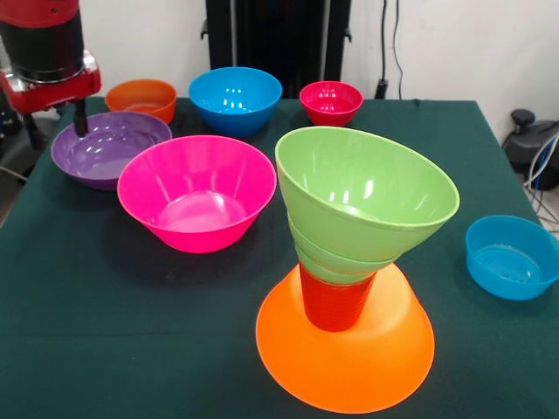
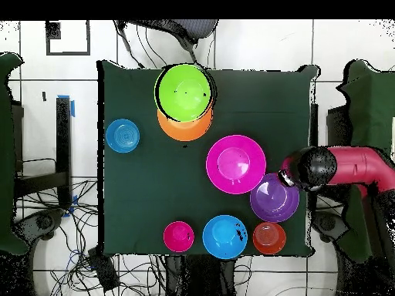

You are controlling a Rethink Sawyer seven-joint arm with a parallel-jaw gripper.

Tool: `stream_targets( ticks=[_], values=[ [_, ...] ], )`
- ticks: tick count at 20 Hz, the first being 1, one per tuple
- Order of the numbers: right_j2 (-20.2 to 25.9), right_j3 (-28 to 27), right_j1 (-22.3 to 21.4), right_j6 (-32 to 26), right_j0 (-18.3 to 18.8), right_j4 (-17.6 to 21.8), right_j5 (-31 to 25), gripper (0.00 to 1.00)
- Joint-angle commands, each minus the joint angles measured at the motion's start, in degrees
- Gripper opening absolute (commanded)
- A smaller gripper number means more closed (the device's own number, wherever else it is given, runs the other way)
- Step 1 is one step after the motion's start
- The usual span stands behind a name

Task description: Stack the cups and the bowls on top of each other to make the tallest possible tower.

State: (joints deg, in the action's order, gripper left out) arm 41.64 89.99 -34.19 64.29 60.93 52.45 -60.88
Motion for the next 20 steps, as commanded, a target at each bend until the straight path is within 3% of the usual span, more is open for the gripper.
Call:
stream_targets(
  ticks=[1,9,20],
  values=[
    [0.46,0.27,1.2,-23.18,1.86,3.95,1.67,1.0],
    [1.09,-2.15,5.19,-22.31,4.29,1.63,3.18,1.0],
    [2.28,-1.46,5.77,-20.25,5.11,0.0,3.16,1.0]
  ],
)
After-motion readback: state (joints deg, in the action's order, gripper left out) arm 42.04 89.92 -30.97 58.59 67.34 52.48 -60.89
